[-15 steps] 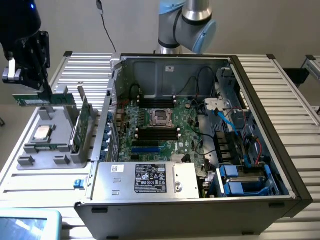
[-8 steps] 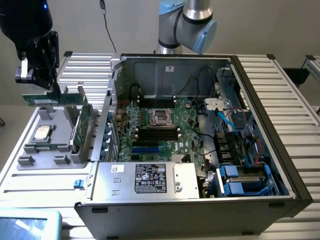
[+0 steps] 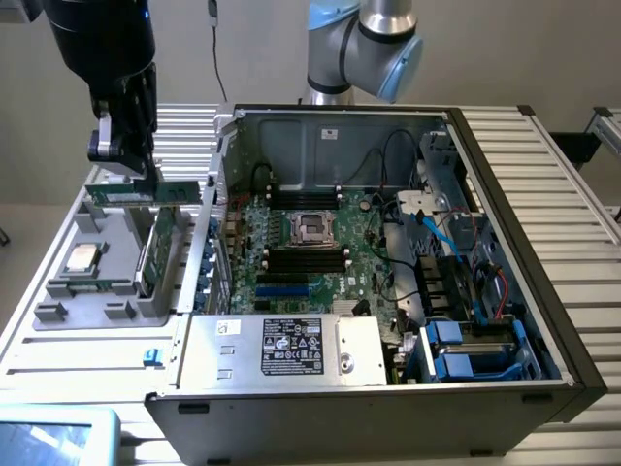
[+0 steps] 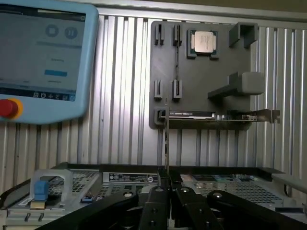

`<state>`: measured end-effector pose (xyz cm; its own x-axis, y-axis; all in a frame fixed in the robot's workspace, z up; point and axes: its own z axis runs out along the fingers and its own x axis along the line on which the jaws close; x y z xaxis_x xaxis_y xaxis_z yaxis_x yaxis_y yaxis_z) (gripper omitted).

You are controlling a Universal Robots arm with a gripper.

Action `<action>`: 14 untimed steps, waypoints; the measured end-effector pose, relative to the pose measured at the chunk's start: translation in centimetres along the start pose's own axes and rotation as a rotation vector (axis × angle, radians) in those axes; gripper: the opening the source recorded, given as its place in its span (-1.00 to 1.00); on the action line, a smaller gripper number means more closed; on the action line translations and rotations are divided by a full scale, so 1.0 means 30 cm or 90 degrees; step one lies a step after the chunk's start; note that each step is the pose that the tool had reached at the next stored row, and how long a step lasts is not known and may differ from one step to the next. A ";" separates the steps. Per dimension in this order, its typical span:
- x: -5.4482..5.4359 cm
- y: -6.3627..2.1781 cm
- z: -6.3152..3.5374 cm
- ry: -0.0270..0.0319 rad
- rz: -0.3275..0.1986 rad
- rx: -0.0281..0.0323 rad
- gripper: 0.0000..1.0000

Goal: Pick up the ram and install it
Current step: 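Pick up the ram and move it above insertion slot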

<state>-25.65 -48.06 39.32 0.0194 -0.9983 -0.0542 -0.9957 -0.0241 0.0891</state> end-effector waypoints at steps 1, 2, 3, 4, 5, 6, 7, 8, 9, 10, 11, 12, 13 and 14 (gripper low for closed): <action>0.000 -0.015 -0.001 0.0000 0.000 0.0000 -0.78; 0.000 -0.030 -0.003 0.0001 0.000 -0.0001 -0.78; 0.001 -0.045 -0.004 0.0000 -0.001 0.0000 -0.78; 0.001 -0.061 -0.005 0.0001 -0.001 0.0000 -0.78; 0.001 -0.075 -0.007 0.0001 -0.001 -0.0001 -0.78; 0.002 -0.090 -0.008 0.0001 -0.001 -0.0001 -0.78; 0.002 -0.105 -0.009 0.0001 -0.001 -0.0001 -0.78; 0.002 -0.120 -0.011 0.0001 -0.001 -0.0001 -0.78; 0.003 -0.136 -0.012 0.0002 -0.002 -0.0001 -0.78; 0.003 -0.150 -0.013 0.0001 -0.002 -0.0001 -0.78; 0.003 -0.166 -0.015 0.0002 -0.002 -0.0002 -0.78; 0.003 -0.181 -0.016 0.0002 -0.002 -0.0001 -0.78; 0.004 -0.196 -0.017 0.0002 -0.002 -0.0001 -0.78; 0.004 -0.211 -0.019 0.0002 -0.002 -0.0001 -0.78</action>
<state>-19.28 -48.05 39.31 0.0232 -0.9983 -0.0542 -0.9956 -0.0279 0.0891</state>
